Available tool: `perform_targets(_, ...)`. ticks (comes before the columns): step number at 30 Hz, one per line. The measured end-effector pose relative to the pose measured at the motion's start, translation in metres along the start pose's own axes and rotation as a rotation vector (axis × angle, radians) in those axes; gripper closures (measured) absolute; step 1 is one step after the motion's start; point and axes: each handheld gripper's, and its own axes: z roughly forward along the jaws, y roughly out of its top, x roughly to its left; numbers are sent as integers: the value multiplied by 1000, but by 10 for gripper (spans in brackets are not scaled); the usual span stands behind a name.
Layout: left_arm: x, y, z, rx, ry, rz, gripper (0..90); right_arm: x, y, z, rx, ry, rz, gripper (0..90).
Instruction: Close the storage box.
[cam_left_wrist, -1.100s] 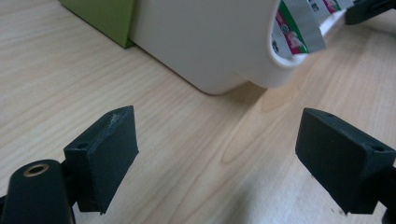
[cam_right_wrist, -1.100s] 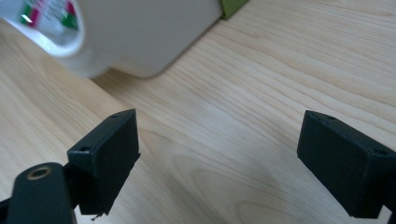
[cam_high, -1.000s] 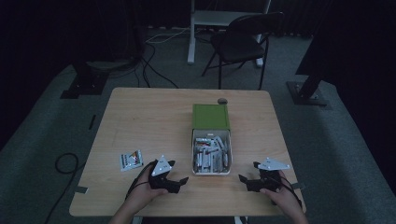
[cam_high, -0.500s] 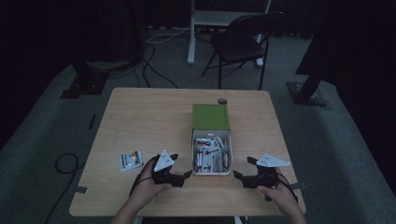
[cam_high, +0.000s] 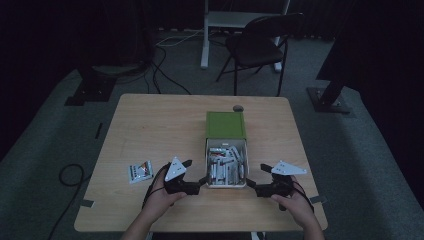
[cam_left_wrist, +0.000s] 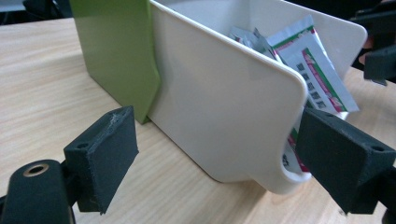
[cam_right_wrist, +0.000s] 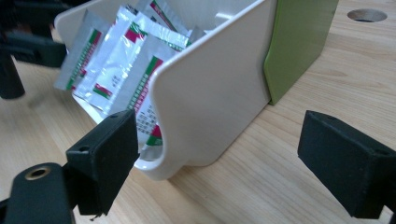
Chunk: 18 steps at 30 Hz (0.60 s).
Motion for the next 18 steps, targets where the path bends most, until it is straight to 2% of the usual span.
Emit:
perform_targets(6, 1, 0, 3, 0, 4, -15, 136, -6, -2, 4, -6, 9, 44, 124)
perform_targets(11, 2, 1, 4, 2, 17, 7, 112, -8, 0, 4, -14, 7, 35, 123)
perform_targets(18, 4, 2, 6, 3, 25, 10, 111, -9, 0, 8, -26, -2, 45, 123)
